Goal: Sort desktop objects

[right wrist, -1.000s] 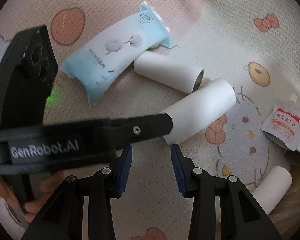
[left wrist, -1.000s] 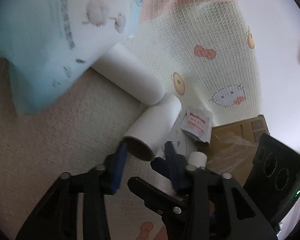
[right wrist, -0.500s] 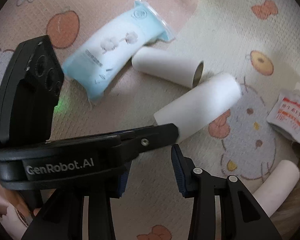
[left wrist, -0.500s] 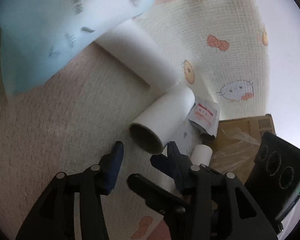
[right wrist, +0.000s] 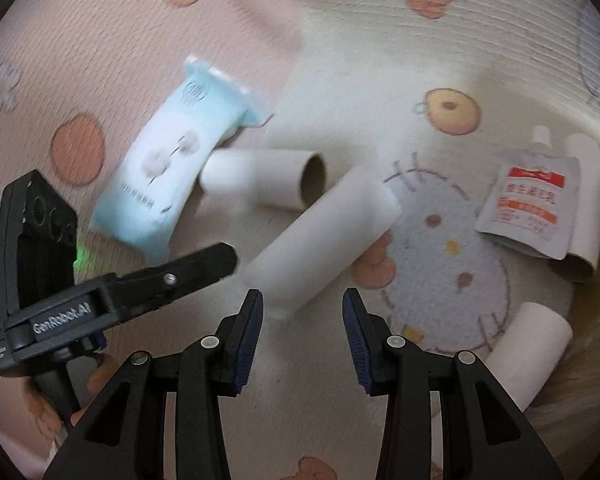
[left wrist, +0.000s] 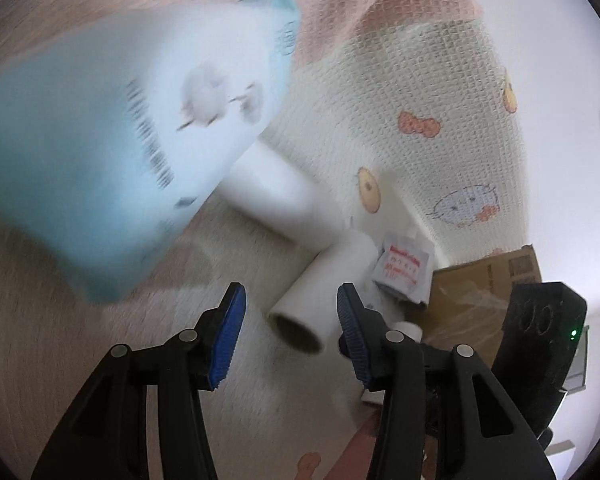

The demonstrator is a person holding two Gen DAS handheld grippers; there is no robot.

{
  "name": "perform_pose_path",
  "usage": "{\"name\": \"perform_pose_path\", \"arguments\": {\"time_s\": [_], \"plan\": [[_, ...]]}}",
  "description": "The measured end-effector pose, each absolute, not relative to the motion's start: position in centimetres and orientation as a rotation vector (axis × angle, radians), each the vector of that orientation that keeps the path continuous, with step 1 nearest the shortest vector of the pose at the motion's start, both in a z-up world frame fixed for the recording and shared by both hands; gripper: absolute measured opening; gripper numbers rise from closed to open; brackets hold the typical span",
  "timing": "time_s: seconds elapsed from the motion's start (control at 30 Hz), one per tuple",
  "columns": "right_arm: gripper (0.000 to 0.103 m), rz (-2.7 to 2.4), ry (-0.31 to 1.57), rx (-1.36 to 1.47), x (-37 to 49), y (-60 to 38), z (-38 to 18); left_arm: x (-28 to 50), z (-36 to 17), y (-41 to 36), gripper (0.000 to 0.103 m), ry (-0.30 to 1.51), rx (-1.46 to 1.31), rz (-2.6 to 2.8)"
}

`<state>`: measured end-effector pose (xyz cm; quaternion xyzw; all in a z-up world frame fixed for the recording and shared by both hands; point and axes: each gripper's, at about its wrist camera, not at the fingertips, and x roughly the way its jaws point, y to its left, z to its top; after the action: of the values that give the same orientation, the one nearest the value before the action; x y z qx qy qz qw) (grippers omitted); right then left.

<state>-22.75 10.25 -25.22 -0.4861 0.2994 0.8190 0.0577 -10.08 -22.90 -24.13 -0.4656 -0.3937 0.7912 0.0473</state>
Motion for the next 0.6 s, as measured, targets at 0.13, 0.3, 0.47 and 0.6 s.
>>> {"name": "perform_pose_path", "arguments": {"time_s": [0.13,0.3,0.47,0.6], "plan": [[0.038,2.458,0.914,-1.446,-22.7,10.7,-25.2,-11.7,-24.3,-22.4,0.052,-1.181,-1.444,2.391],[0.038,2.442,0.930,-1.453,-22.7,10.8,-25.3,-13.6,-25.5,-21.2,0.051,-1.178,-1.503,2.299],[0.038,2.433,0.946,-1.471,-23.0,11.1,-25.9,-15.5,-25.7,-19.1,0.051,-1.027,-1.590,2.258],[0.038,2.425,0.949,-1.457,-23.1,11.4,-25.9,-15.2,-25.9,-17.9,0.051,-0.981,-1.631,2.209]]}}
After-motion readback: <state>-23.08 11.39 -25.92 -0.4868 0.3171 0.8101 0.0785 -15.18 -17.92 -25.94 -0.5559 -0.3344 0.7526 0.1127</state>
